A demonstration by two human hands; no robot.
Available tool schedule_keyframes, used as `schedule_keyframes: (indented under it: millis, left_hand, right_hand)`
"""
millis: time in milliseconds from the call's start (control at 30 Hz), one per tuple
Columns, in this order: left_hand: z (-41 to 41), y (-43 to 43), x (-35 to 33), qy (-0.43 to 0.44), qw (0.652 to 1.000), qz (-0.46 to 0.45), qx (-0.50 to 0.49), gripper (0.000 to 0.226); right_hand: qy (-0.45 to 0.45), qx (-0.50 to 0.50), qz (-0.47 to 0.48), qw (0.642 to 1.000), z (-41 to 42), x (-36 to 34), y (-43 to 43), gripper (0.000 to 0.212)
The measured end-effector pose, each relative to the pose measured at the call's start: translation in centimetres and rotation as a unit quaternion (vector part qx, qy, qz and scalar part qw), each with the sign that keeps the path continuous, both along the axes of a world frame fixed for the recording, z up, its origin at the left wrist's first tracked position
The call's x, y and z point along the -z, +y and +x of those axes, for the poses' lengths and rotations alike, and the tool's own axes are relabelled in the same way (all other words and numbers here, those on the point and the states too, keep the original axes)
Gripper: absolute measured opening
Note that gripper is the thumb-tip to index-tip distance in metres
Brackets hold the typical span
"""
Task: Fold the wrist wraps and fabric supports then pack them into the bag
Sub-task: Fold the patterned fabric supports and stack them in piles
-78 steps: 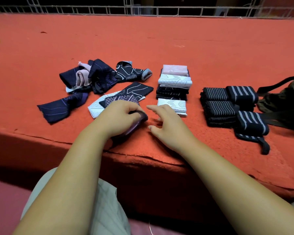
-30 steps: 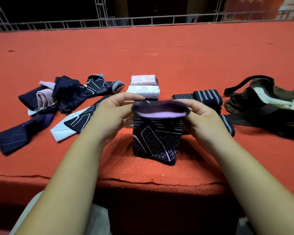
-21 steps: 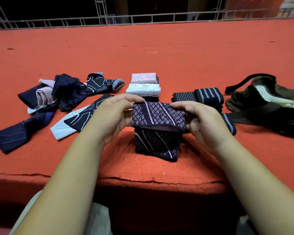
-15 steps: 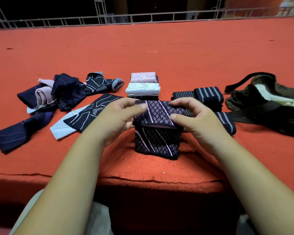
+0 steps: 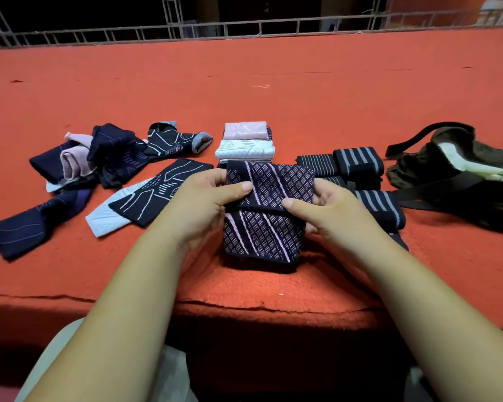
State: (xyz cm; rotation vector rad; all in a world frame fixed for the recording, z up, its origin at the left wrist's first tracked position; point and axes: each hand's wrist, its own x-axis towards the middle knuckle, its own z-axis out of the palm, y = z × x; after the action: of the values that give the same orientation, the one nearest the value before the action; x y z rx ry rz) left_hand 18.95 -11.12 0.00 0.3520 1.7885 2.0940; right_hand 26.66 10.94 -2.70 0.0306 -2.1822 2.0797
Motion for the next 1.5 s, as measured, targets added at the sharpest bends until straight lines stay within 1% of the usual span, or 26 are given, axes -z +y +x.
schedule_keyframes:
  millis: [33, 133, 167, 300, 400, 433, 533, 633, 733, 800, 867, 900, 967, 1000, 1067, 1167, 1267, 1333, 1400, 1500]
  left_hand:
    - [0.0, 0.0, -0.1, -0.003, 1.000, -0.005, -0.003, 0.031]
    - [0.4, -0.2, -0.5, 0.008, 0.998, -0.061, 0.006, 0.013]
    - [0.5, -0.3, -0.5, 0.007, 0.997, -0.077, 0.023, 0.012]
    - [0.5, -1.0, -0.4, 0.000, 0.991, -0.097, 0.088, 0.032]
    - [0.2, -1.1, -0.2, 0.006, 0.994, -0.074, 0.074, 0.035]
    - [0.0, -1.1, -0.1, 0.007, 0.996, -0.066, 0.068, 0.036]
    - [-0.5, -1.3, 0.2, 0.010, 0.998, -0.039, 0.056, 0.040]
    - [-0.8, -1.3, 0.2, -0.031, 0.998, 0.006, 0.063, 0.046]
    - [-0.4, -1.0, -0.4, -0.086, 0.993, 0.059, 0.050, 0.046]
    - [-0.4, -0.9, -0.4, -0.122, 0.988, 0.083, 0.051, 0.041]
    - [-0.1, -0.8, -0.4, -0.148, 0.983, 0.076, 0.075, 0.043]
    - [0.0, -0.8, -0.2, -0.144, 0.985, 0.056, 0.083, 0.046]
    - [0.1, -0.8, 0.2, -0.106, 0.990, -0.007, 0.089, 0.045]
    - [0.1, -0.9, 0.3, -0.091, 0.991, -0.031, 0.090, 0.047]
    - [0.2, -1.1, 0.3, -0.083, 0.990, -0.050, 0.099, 0.050]
    - [0.2, -1.2, 0.3, -0.074, 0.990, -0.031, 0.116, 0.045]
    - [0.2, -1.1, 0.2, -0.045, 0.993, -0.029, 0.108, 0.036]
    - [0.1, -1.2, 0.2, -0.039, 0.994, -0.033, 0.100, 0.034]
    - [0.0, -1.2, 0.2, -0.031, 0.995, -0.047, 0.081, 0.036]
    - [-0.5, -1.2, 0.3, 0.011, 0.994, -0.110, -0.018, 0.039]
  right_hand:
    - [-0.002, 0.008, 0.003, 1.000, -0.1, 0.0, 0.0, 0.024]
    - [-0.001, 0.038, 0.009, 0.999, -0.3, 0.0, 0.0, 0.039]
    - [0.005, 0.049, 0.021, 0.999, -0.3, 0.0, 0.0, 0.041]
    - [0.017, 0.051, -0.009, 0.999, 0.2, -0.1, 0.0, 0.026]
    - [0.015, 0.018, -0.028, 0.999, 0.5, -0.4, 0.0, 0.021]
    - [0.010, 0.004, -0.036, 0.999, 0.5, -0.6, 0.0, 0.022]
    - [-0.012, -0.017, -0.114, 0.993, 0.5, -0.9, 0.1, 0.046]
    - [-0.027, -0.014, -0.206, 0.978, 0.1, -0.8, 0.4, 0.055]
    - [-0.045, -0.014, -0.269, 0.962, -0.1, -0.6, 0.8, 0.052]
    - [-0.044, -0.003, -0.291, 0.956, -0.2, -0.7, 0.9, 0.043]
    - [-0.042, 0.018, -0.257, 0.965, -0.1, -0.9, 0.7, 0.040]
    - [-0.037, 0.022, -0.225, 0.974, -0.1, -1.0, 0.4, 0.033]
    - [-0.020, 0.020, -0.179, 0.983, 0.0, -0.9, -0.1, 0.011]
    - [-0.017, 0.022, -0.156, 0.987, 0.1, -0.7, -0.2, 0.010]
    - [-0.008, 0.020, -0.088, 0.996, 0.3, -0.4, -0.3, 0.017]
    - [-0.010, -0.004, 0.016, 1.000, 0.7, -0.6, -0.4, 0.031]
    - [-0.019, -0.022, 0.046, 0.999, 0.9, -0.7, -0.7, 0.036]
    - [-0.004, 0.004, 0.068, 0.998, 0.7, -0.7, -0.9, 0.031]
    - [0.011, 0.039, 0.090, 0.995, 0.3, -0.4, -1.1, 0.022]
    - [0.021, 0.083, 0.124, 0.989, -0.2, 0.0, -1.5, 0.007]
